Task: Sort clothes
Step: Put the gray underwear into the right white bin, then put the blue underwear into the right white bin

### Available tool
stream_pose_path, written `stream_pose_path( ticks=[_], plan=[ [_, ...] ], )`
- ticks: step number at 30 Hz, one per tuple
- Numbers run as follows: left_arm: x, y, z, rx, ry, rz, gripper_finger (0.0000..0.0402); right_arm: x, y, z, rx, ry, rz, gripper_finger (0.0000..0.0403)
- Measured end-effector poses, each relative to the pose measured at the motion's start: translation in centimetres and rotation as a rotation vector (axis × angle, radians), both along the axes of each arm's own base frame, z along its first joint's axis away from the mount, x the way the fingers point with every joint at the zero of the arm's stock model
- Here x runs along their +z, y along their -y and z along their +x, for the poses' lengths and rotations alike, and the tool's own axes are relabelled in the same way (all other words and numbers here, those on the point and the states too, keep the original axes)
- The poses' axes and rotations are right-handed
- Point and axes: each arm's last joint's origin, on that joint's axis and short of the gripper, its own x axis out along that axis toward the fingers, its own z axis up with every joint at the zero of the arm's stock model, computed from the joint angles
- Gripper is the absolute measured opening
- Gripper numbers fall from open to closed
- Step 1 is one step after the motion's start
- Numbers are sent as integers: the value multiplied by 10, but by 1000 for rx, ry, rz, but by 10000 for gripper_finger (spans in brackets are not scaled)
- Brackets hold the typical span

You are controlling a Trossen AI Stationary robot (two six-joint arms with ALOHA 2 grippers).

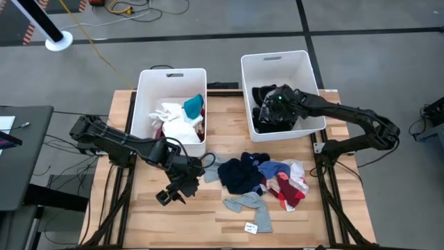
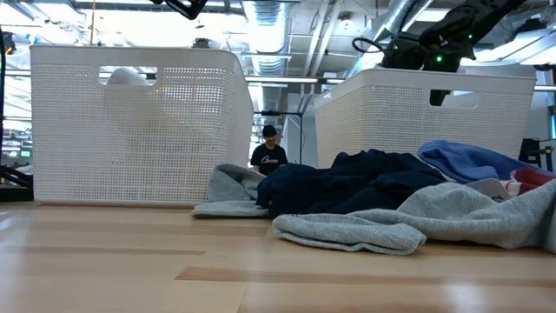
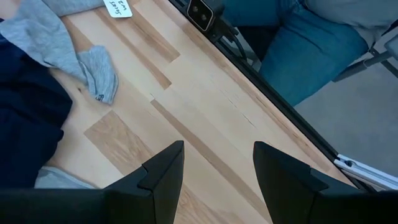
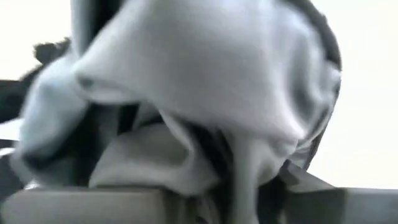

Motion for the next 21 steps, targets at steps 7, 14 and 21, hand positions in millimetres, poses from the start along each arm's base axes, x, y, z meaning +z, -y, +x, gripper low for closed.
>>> stream_pose_path(
  ticks=[7, 14, 21],
  plan=[
    [0, 0, 0, 0, 0, 0, 188, 32, -2, 8, 18, 19, -7, 192],
    [0, 0, 0, -5, 4, 2, 188, 71, -11, 15, 54, 29, -13, 195],
    [1, 0, 1, -16, 24, 3, 188, 102, -22, 17, 93, 40, -23, 188]
  ],
)
